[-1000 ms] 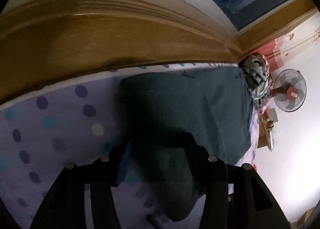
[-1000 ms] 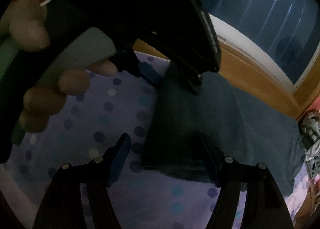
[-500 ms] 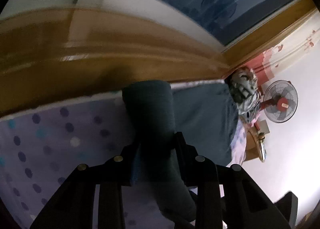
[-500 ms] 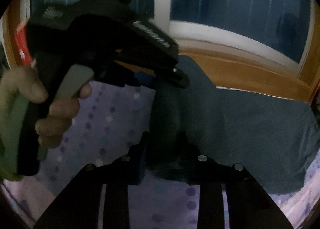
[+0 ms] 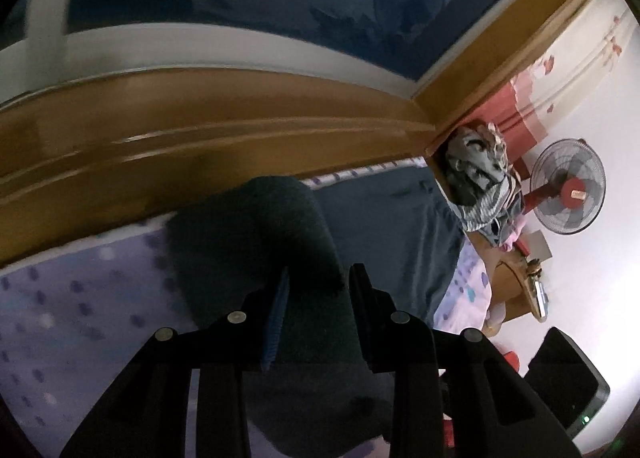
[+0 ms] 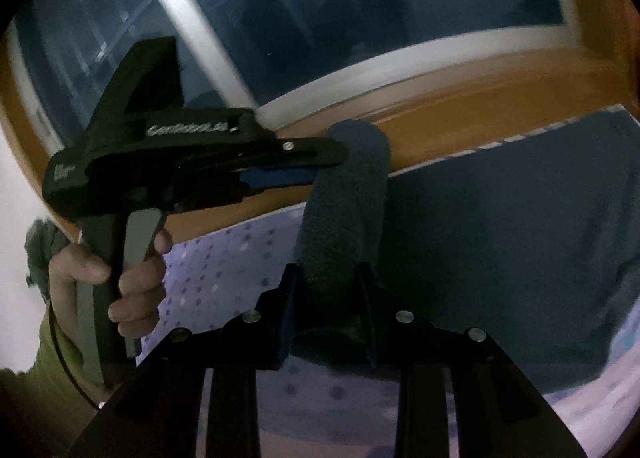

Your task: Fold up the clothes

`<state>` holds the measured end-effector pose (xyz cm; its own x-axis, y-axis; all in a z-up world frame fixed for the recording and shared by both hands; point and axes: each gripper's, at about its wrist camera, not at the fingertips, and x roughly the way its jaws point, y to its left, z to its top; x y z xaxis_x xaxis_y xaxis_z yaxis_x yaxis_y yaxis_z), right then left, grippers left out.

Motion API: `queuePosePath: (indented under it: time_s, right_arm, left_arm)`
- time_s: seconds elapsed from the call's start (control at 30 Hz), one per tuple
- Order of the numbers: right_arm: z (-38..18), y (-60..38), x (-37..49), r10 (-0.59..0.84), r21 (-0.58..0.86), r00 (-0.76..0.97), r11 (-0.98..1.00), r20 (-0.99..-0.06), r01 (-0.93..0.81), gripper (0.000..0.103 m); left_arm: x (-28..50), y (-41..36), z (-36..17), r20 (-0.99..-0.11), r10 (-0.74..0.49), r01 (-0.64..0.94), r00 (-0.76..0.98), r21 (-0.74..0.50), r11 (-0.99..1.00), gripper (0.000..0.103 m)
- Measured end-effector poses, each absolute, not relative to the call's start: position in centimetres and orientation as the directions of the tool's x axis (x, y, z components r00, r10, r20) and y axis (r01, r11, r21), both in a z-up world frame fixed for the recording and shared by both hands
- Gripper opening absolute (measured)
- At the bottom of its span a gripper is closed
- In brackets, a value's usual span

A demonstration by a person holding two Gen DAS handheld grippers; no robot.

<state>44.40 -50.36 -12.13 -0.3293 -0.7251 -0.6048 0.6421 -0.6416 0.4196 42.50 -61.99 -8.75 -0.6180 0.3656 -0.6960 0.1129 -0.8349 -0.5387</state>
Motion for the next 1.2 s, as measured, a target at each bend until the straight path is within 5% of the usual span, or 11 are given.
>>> queuePosePath:
  time_s: [0.47,0.73,0.87,0.97,1.2]
  right_arm:
    - [-17.8,-43.0,36.7,-0.714,0.514,-0.217,-0.649,-0.666,0.56,0.03]
    - [-14.9,-44.2,37.9,-0.755,0.418,-0.243,-0.566,-0.609,0.71,0.031]
    - [-17.2,-47.7,38.5,-0.678,0.342,-0.219,-0.591,-0.701,0.731,0.035]
    - [-18.2,-48.3,38.5,-0.616,0.262,-0.257,-0.623,-0.744,0.737,0.049]
    - [-13.2,-51.2,38.4,-0.605,0.17,-0.29,-0.588,-0.741,0.791,0.049]
  left_arm:
    - [44.6,-57.1,-11.9,-0.772,0.227,0.276,-0.593,-0.46,-0.844,0.031]
    - [48.7,-57.3,-15.7,-0.828,0.197,0.372,-0.525,-0.431,-0.822,0.031]
    - [49.9,-57.0,-16.2,-0.82,0.2,0.342,-0.537,-0.428,-0.836,0.032]
    - [51.1,-57.3,-16.1,-0.808,0.213,0.328,-0.55,-0.444,-0.834,0.032]
    - [52.4,-59.8,-17.6,-0.742,0.296,0.278,-0.601,-0.542,-0.793,0.042]
